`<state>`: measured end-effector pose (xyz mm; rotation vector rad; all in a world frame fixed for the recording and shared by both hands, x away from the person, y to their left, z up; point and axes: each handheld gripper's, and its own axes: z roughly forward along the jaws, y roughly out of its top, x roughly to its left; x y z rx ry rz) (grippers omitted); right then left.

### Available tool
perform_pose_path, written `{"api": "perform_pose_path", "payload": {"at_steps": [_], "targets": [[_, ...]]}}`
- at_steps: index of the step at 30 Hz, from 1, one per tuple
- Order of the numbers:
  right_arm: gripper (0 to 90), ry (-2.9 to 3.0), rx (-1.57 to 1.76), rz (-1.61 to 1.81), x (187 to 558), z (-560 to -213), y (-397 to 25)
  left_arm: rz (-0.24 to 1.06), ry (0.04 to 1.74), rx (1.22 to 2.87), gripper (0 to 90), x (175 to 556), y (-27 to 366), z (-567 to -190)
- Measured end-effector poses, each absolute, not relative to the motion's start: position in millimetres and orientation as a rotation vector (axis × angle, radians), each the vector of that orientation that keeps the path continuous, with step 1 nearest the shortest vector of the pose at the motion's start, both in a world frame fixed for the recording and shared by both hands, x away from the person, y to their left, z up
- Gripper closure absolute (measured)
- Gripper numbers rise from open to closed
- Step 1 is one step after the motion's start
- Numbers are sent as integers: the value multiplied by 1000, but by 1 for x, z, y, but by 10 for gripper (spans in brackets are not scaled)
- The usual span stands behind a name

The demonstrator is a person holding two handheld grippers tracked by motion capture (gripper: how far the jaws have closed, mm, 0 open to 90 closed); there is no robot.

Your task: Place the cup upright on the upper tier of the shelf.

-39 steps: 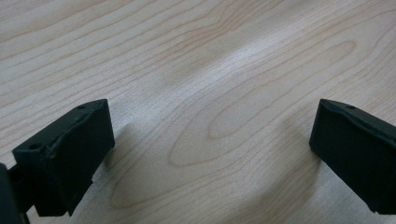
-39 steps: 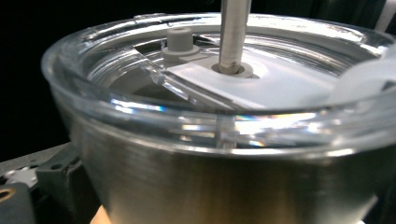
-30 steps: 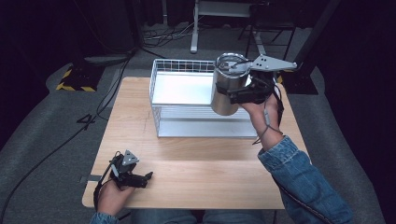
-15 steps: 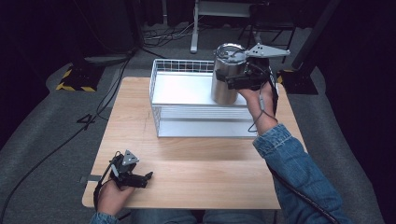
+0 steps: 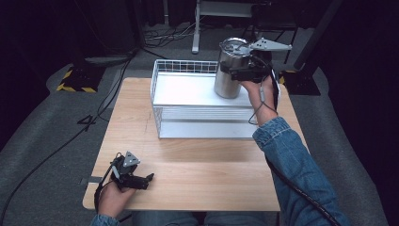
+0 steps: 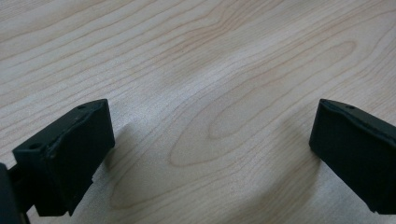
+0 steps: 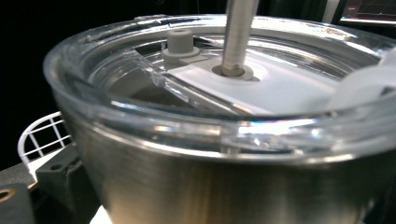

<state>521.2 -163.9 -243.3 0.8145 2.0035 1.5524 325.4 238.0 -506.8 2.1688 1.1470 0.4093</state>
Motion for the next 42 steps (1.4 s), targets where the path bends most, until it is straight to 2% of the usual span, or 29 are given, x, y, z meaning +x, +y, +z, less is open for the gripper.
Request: {"api": "perform_pose_path", "payload": {"at_steps": [29, 42], "targets": [[10, 2009, 832, 1507, 534, -250, -164, 408, 1149, 2167, 4, 325, 238, -507], [0, 1978, 822, 1529, 528, -253, -168, 407, 1146, 2171, 4, 326, 238, -507]]}}
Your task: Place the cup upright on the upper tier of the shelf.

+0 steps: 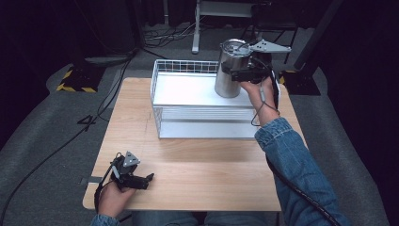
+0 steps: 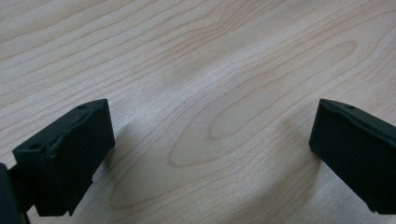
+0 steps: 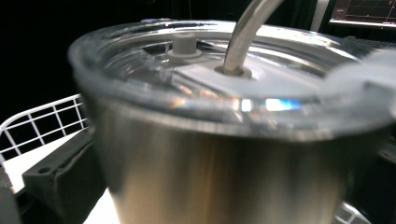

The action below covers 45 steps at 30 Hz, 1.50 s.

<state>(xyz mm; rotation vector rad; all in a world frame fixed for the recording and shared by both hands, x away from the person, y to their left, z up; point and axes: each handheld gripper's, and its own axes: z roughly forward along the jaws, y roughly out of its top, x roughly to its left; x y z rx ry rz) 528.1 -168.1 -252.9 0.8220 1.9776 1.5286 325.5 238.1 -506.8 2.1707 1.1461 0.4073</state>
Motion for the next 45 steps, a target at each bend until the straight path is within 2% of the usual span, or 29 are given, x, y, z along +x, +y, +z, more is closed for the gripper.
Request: {"api": "perform_pose_path", "payload": {"at_steps": [17, 23, 35, 45], "targets": [[0, 1979, 763, 1525, 497, -248, -198, 406, 1147, 2174, 4, 326, 238, -507], [0, 2002, 718, 1531, 473, -245, -211, 406, 1147, 2174, 4, 326, 238, -507], [0, 2047, 682, 1533, 428, -258, -237, 407, 1149, 2173, 4, 326, 238, -507], [0, 2085, 710, 1498, 401, -282, -265, 410, 1154, 2172, 3, 328, 237, -506]]}}
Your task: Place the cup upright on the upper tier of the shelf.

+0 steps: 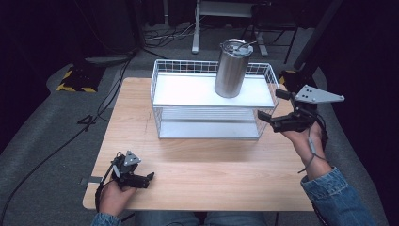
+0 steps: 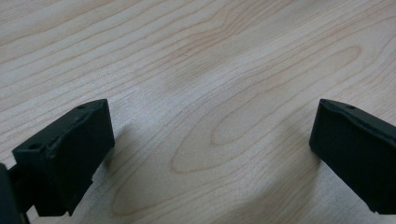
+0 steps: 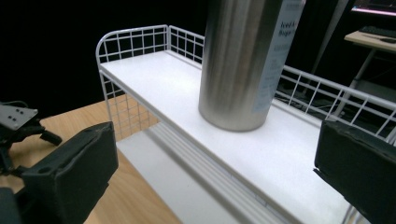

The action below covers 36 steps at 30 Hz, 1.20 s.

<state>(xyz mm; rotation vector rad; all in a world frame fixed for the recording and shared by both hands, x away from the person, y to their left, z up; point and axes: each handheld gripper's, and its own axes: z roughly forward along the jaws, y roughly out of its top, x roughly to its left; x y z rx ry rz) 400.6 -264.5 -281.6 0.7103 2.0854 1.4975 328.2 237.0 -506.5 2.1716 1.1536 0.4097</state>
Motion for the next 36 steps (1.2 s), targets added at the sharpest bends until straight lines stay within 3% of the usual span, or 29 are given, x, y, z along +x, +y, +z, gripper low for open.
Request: {"api": "perform_pose_path", "payload": {"at_steps": [36], "targets": [[40, 2191, 1042, 1279, 366, -407, -321, 414, 1160, 2167, 4, 328, 237, -507]]}}
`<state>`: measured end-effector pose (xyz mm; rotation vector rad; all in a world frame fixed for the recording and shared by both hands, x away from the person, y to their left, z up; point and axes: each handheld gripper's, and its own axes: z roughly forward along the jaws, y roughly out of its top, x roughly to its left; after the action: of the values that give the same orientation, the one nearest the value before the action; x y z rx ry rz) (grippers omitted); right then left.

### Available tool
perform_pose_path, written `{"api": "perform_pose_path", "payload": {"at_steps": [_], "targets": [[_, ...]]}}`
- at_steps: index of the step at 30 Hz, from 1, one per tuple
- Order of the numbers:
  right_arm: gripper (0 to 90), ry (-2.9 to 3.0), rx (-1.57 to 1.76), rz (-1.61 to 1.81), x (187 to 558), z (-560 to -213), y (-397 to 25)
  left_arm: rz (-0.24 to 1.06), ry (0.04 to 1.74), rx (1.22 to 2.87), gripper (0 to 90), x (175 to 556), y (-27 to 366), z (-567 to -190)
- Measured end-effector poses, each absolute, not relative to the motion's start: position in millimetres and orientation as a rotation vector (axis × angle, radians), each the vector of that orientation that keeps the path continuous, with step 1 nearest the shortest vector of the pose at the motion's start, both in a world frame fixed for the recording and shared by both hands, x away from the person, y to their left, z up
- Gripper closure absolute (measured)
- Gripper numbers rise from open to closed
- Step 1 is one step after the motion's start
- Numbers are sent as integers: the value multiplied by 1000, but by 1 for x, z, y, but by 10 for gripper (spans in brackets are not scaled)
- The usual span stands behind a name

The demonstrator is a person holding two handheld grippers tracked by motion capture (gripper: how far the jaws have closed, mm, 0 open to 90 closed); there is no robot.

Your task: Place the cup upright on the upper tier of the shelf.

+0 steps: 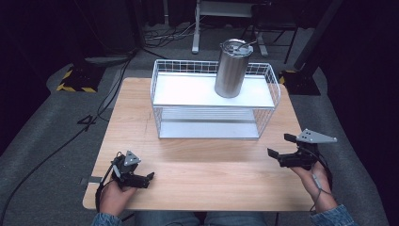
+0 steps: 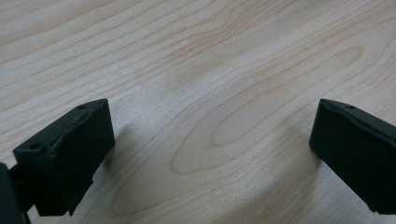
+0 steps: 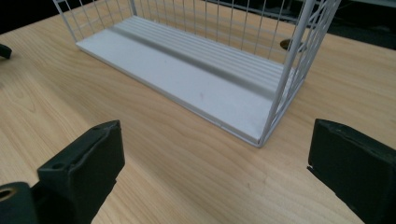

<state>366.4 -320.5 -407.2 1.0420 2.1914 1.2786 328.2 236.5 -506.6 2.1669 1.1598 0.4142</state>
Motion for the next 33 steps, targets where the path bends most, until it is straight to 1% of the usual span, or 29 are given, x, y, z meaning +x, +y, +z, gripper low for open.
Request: {"api": "perform_pose_path", "payload": {"at_steps": [2, 3, 13, 17, 26, 33], "targets": [[41, 2197, 1047, 1273, 366, -409, -321, 414, 1160, 2167, 4, 328, 237, -507], [45, 2211, 1055, 1259, 365, -417, -320, 414, 1159, 2165, 4, 328, 237, -507], [79, 2279, 1070, 1162, 361, -446, -319, 414, 1160, 2168, 4, 328, 237, -507], [79, 2309, 1070, 1134, 359, -457, -316, 414, 1160, 2168, 4, 328, 237, -507], [80, 2356, 1083, 1105, 356, -475, -312, 414, 1160, 2167, 4, 328, 237, -507], [106, 2390, 1091, 1059, 353, -487, -308, 414, 1159, 2167, 4, 328, 237, -507]]}}
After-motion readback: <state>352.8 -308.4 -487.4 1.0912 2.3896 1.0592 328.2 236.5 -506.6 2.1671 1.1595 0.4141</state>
